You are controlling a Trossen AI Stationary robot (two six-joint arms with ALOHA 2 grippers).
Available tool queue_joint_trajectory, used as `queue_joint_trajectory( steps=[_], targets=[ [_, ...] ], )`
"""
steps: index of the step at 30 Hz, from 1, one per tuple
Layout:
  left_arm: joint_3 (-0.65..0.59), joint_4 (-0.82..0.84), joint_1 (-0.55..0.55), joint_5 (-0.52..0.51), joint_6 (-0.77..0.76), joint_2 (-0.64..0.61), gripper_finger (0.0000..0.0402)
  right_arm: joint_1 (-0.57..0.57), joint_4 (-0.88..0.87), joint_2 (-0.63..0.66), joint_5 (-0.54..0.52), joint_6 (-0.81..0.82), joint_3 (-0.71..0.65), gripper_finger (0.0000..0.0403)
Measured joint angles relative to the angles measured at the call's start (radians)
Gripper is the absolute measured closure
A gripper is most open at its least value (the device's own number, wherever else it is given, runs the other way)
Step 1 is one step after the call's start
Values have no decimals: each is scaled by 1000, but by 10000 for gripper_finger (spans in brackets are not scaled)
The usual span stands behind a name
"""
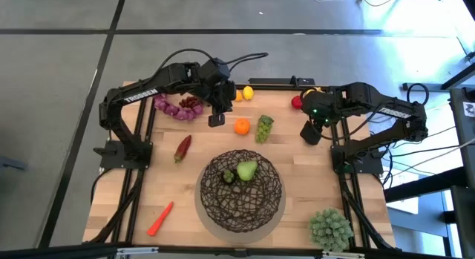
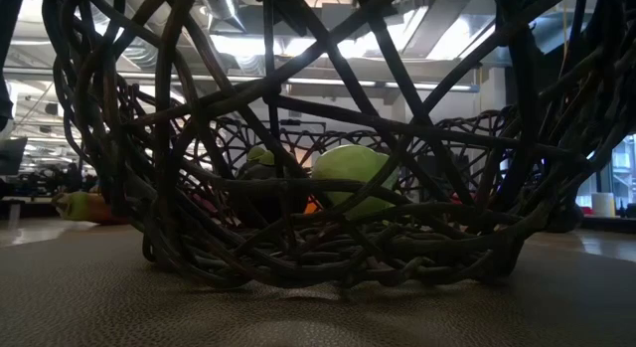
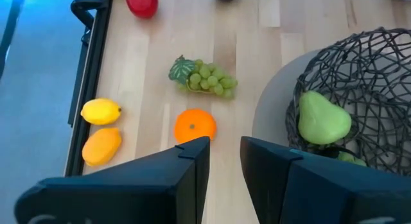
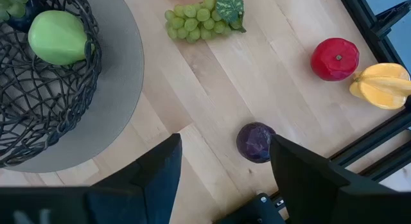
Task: Build produce basket
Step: Put the plum into the mesh basket
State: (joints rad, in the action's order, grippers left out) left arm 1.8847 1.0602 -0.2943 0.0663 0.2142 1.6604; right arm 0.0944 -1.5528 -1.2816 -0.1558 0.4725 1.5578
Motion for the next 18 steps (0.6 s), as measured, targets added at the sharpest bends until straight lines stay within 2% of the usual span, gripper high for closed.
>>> queue_joint_trajectory(
  steps=[11, 14, 18],
  targets=[
    [0, 0, 0, 0, -1, 0, 325, -9, -15, 1, -11, 99, -21, 165],
    [0, 0, 0, 0, -1, 0, 325, -14, -6, 0, -16, 100, -50, 135],
    [0, 0, 0, 0, -1, 0, 325, -18, 16, 0, -25, 99, -74, 71]
  ],
)
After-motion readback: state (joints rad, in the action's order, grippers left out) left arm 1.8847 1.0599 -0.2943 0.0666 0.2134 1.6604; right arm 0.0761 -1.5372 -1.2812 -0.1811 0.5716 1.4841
